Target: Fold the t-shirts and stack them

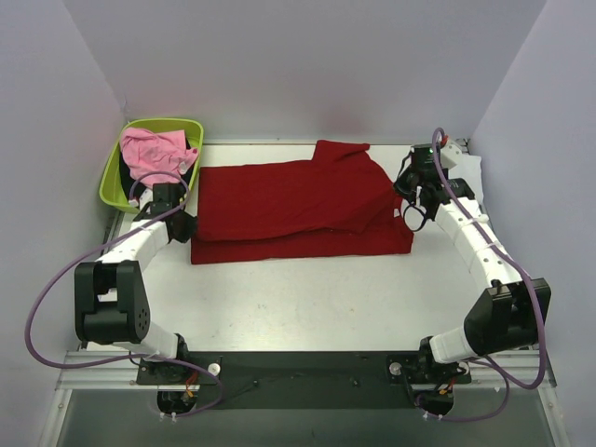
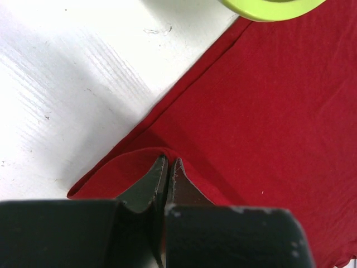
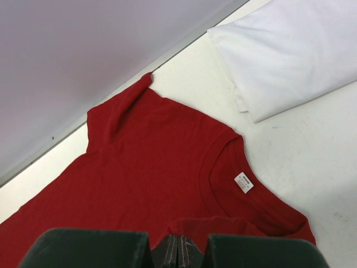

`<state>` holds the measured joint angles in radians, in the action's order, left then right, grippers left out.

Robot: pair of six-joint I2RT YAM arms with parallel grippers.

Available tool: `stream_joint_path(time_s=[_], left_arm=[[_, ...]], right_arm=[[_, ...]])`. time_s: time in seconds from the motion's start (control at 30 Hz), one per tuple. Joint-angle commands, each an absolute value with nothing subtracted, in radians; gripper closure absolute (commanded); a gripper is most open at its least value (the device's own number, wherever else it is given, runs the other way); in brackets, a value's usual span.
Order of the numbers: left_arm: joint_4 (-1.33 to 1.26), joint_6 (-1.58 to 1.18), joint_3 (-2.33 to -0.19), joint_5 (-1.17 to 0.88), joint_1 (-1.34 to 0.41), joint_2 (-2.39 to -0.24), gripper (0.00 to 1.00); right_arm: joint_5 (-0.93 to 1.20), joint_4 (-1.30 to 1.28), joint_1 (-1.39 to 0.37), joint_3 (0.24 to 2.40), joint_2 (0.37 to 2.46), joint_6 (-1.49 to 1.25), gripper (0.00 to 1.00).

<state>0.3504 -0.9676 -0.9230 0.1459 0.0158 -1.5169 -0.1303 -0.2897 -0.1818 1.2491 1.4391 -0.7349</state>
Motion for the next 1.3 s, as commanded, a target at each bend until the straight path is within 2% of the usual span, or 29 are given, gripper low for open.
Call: stream_joint_path(time_s=[0.0, 0.7, 0.8, 0.83, 0.87, 0.9, 0.93, 0.97, 1.03, 1.13, 1.27], left_arm=[[0.305, -0.976, -0.976, 0.146, 0.023, -1.516, 1.00], [0.267, -0.979, -1.022, 0.169, 0.014, -1.695, 1.00], [0.258, -0.986, -1.020, 0.172, 0.014, -1.706, 0.95], [0.250, -0.986, -1.020, 0.167, 0.014, -1.710, 0.85], [0.245, -0.988, -1.017, 0.166, 0.014, -1.712, 0.70], [0.242, -0.991, -1.017, 0.164, 0.014, -1.715, 0.54], [0.244, -0.994, -1.017, 0.163, 0.014, -1.715, 0.36], [0.248, -0.997, -1.017, 0.166, 0.014, -1.712, 0.28], [0.256, -1.008, -1.014, 0.186, 0.012, -1.694, 0.14], [0.255, -1.011, -1.003, 0.202, 0.009, -1.637, 0.11], [0.247, -0.997, -0.967, 0.216, -0.046, -1.519, 0.11]], right_arm=[[-0.160, -0.287, -0.172, 1.287, 1.434, -0.736, 1.00], [-0.112, -0.249, -0.172, 1.454, 1.736, -0.730, 1.00], [-0.094, -0.235, -0.173, 1.497, 1.807, -0.718, 1.00], [-0.087, -0.226, -0.172, 1.502, 1.834, -0.715, 0.76], [-0.086, -0.197, -0.173, 1.505, 1.845, -0.704, 0.59], [-0.087, -0.181, -0.176, 1.505, 1.854, -0.698, 0.48], [-0.095, -0.158, -0.176, 1.505, 1.864, -0.692, 0.31], [-0.104, -0.149, -0.179, 1.505, 1.865, -0.680, 0.24], [-0.117, -0.102, -0.183, 1.467, 1.839, -0.670, 0.14], [-0.124, -0.017, -0.190, 1.360, 1.742, -0.658, 0.10], [-0.156, -0.037, -0.238, 1.290, 1.634, -0.632, 0.09]])
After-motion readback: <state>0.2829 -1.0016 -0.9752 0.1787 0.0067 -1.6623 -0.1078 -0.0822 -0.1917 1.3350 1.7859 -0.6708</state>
